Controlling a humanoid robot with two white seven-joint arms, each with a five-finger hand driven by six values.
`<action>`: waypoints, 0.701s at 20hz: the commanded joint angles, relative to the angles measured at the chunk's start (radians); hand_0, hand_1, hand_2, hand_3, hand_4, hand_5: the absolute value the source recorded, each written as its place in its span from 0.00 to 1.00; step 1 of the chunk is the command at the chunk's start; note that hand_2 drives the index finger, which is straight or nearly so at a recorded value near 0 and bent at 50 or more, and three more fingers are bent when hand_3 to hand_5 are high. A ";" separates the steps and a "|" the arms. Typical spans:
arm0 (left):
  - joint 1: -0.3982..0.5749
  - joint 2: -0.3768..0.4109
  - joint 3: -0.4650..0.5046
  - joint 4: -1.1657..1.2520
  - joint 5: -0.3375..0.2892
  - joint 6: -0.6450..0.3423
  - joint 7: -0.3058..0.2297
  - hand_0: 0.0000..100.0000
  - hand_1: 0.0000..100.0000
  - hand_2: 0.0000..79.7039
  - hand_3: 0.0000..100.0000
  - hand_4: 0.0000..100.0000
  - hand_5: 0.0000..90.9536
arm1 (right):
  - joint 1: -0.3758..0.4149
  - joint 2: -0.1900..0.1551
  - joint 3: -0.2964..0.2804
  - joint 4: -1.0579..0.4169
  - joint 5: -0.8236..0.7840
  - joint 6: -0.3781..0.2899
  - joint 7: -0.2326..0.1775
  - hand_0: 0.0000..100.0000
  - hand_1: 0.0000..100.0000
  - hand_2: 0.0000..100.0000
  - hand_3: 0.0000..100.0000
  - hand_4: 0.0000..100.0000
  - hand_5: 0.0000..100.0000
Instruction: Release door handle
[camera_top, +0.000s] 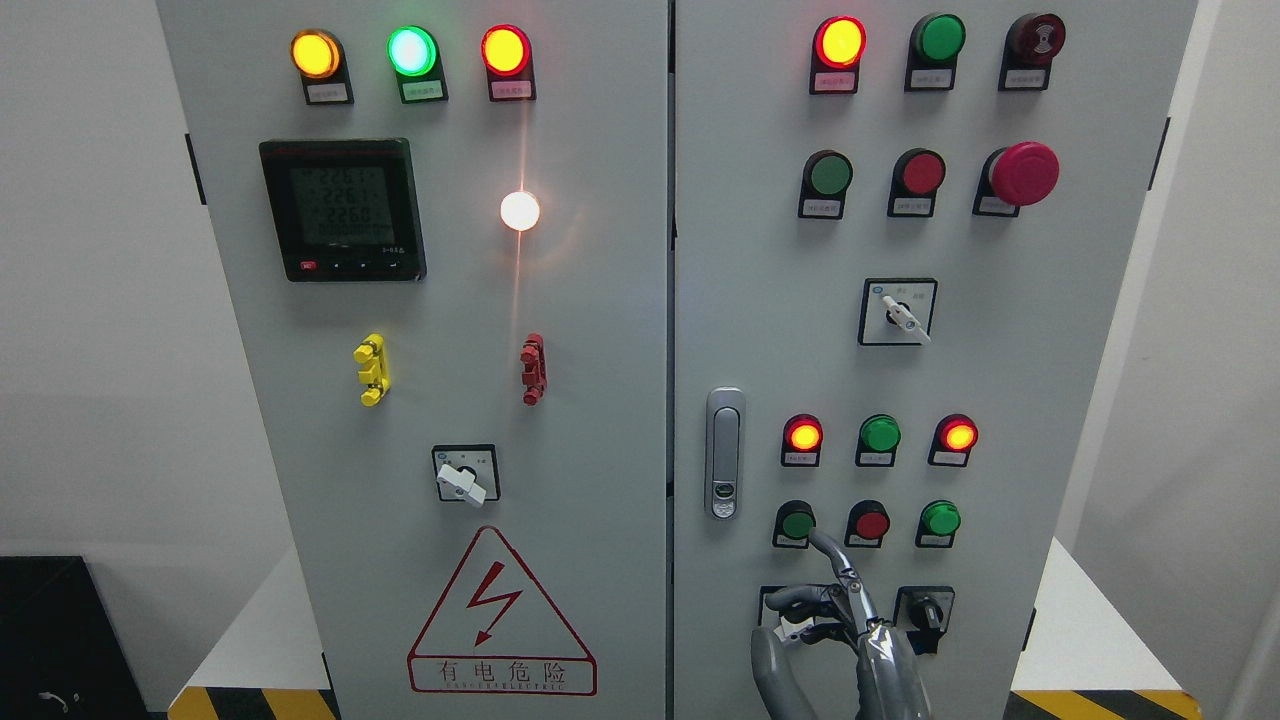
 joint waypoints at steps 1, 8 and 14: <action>0.018 0.000 0.000 0.000 0.000 0.000 0.000 0.12 0.56 0.00 0.00 0.00 0.00 | -0.045 0.002 0.020 0.067 0.198 -0.003 -0.017 0.40 0.38 0.01 0.99 1.00 1.00; 0.018 0.000 0.000 0.000 0.000 0.000 0.000 0.12 0.56 0.00 0.00 0.00 0.00 | -0.070 0.002 0.042 0.113 0.383 -0.006 -0.048 0.38 0.37 0.02 1.00 1.00 1.00; 0.018 0.000 0.000 0.000 0.000 0.000 0.000 0.12 0.56 0.00 0.00 0.00 0.00 | -0.073 0.002 0.048 0.139 0.530 -0.017 -0.066 0.37 0.35 0.02 1.00 1.00 1.00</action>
